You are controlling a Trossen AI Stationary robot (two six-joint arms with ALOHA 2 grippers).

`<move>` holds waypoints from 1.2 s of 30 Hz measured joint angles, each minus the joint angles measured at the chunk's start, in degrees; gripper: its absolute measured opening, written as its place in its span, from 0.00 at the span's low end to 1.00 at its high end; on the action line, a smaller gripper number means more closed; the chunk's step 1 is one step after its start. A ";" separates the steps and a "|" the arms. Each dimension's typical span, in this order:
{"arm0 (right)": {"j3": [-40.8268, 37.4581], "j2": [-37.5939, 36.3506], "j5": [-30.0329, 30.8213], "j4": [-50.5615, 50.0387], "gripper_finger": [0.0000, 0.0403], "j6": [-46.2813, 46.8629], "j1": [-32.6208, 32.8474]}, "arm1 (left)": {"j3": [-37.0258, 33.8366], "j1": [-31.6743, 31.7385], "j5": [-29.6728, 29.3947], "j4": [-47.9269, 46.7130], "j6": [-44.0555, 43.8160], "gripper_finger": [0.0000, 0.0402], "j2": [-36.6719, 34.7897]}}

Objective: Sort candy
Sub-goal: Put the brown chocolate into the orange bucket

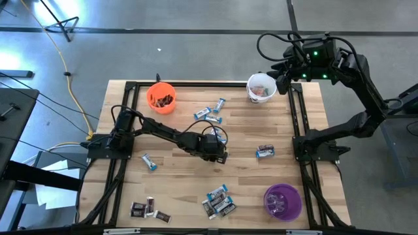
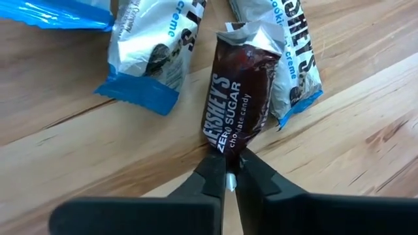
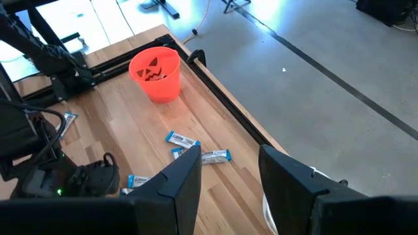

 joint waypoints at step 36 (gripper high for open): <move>0.01 -0.01 0.02 0.00 0.37 0.01 0.00 | 0.04 -2.64 -15.73 -5.88 9.45 0.00 -23.19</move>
